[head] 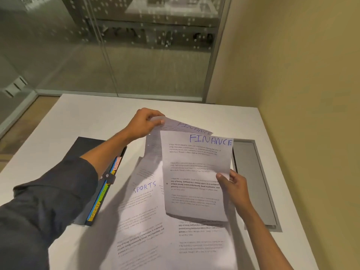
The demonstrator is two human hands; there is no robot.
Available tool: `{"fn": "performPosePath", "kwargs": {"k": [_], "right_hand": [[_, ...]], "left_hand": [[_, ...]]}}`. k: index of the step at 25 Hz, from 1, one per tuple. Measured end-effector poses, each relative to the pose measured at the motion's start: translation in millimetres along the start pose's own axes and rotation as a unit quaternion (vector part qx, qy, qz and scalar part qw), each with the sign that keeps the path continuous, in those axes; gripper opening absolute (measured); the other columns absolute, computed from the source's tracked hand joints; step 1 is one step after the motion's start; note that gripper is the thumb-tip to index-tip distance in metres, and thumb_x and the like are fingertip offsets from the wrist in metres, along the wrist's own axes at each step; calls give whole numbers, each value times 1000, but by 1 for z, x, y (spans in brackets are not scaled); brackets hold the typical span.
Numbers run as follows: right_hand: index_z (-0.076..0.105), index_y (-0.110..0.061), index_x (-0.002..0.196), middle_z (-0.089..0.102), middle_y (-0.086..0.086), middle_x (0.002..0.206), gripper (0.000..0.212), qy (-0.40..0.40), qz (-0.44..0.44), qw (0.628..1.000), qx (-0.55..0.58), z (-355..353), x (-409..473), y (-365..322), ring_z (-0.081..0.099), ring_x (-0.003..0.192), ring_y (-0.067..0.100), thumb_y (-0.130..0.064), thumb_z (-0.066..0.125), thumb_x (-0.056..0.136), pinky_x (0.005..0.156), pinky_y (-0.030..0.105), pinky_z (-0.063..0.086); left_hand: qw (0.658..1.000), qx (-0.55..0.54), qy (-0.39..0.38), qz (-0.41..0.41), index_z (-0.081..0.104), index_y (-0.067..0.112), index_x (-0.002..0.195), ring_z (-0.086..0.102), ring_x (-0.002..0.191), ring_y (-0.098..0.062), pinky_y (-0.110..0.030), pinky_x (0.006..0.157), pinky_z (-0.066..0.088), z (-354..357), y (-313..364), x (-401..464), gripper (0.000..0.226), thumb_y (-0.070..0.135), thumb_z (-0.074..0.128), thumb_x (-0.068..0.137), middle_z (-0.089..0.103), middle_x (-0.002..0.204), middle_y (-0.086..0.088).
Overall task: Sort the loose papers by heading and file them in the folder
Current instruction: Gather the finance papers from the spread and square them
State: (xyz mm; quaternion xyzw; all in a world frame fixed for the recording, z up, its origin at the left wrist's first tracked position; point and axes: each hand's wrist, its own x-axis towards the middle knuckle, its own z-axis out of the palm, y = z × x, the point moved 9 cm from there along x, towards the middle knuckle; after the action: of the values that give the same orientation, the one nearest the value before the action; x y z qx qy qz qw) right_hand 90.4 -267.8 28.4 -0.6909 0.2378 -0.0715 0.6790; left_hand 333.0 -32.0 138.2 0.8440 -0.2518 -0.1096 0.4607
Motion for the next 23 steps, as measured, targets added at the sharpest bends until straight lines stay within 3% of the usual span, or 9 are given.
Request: {"fn": "performPosePath", "kwargs": {"k": [3, 5, 7, 9, 11, 15, 17, 20, 23], "right_hand": [[68, -10, 119, 72, 5, 114, 27, 18, -35, 999, -2, -3, 8, -32, 72, 96, 19, -8, 65, 92, 67, 18, 56], [65, -7, 127, 58, -3, 138, 36, 24, -70, 997, 12, -4, 10, -55, 66, 101, -5, -7, 67, 91, 69, 10, 52], [66, -7, 126, 46, -12, 143, 35, 24, -99, 995, 23, -3, 8, -78, 58, 98, -22, -6, 67, 91, 70, 5, 50], [70, -9, 119, 62, -2, 132, 30, 17, -110, 993, 26, -3, 7, -93, 68, 102, 2, -7, 69, 89, 76, 22, 59], [74, -8, 106, 76, 8, 102, 20, 28, -117, 992, 34, -5, 2, -106, 74, 90, 24, -7, 71, 87, 77, 41, 61], [70, -5, 104, 77, 11, 92, 23, 54, -135, 986, 77, -10, -6, -122, 74, 81, 32, -6, 75, 82, 73, 40, 60], [65, -7, 109, 76, 13, 93, 32, 61, -124, 982, 128, -11, -10, -124, 73, 82, 33, -6, 77, 79, 76, 44, 59], [61, -7, 114, 76, 12, 99, 40, 57, -91, 974, 200, -11, -15, -118, 73, 83, 29, -4, 77, 77, 74, 40, 60], [61, -6, 113, 75, 13, 102, 44, 58, -74, 974, 207, -13, -24, -110, 73, 84, 31, -7, 80, 73, 72, 39, 59]], "left_hand": [[998, -38, 1, 46, 73, 12, 98, 67, 84, -7, -19, 68, 52, -14, 45, -13, 13, 10, 62, 92, 73, 97, 0], [996, -62, -21, 59, 74, 9, 98, 67, 85, -7, -18, 71, 52, -20, 69, -23, 13, 9, 63, 91, 73, 96, -2], [994, -72, -48, 65, 74, 7, 99, 67, 88, -13, -23, 74, 54, -27, 88, -32, 14, 12, 64, 91, 74, 97, -5], [992, -85, -63, 67, 73, 6, 100, 67, 88, -15, -27, 76, 54, -36, 105, -40, 15, 13, 66, 90, 74, 96, -6], [990, -108, -62, 73, 72, 5, 99, 67, 85, -12, -22, 72, 53, -46, 121, -48, 14, 12, 66, 89, 73, 92, -5], [978, -197, 8, 66, 67, 13, 110, 65, 89, -12, -23, 69, 54, -62, 132, -57, 23, 15, 68, 87, 68, 101, -3], [952, -301, 51, 19, 64, 17, 116, 64, 98, -20, -32, 78, 53, -59, 110, -61, 32, 27, 70, 87, 67, 110, -3], [917, -392, -2, -69, 63, 12, 122, 63, 110, -32, -45, 96, 47, -5, 68, -86, 53, 47, 64, 82, 66, 122, -9], [925, -358, -28, -124, 67, 10, 116, 68, 104, -27, -42, 94, 52, 51, 43, -125, 40, 35, 68, 84, 71, 114, -10]]}}
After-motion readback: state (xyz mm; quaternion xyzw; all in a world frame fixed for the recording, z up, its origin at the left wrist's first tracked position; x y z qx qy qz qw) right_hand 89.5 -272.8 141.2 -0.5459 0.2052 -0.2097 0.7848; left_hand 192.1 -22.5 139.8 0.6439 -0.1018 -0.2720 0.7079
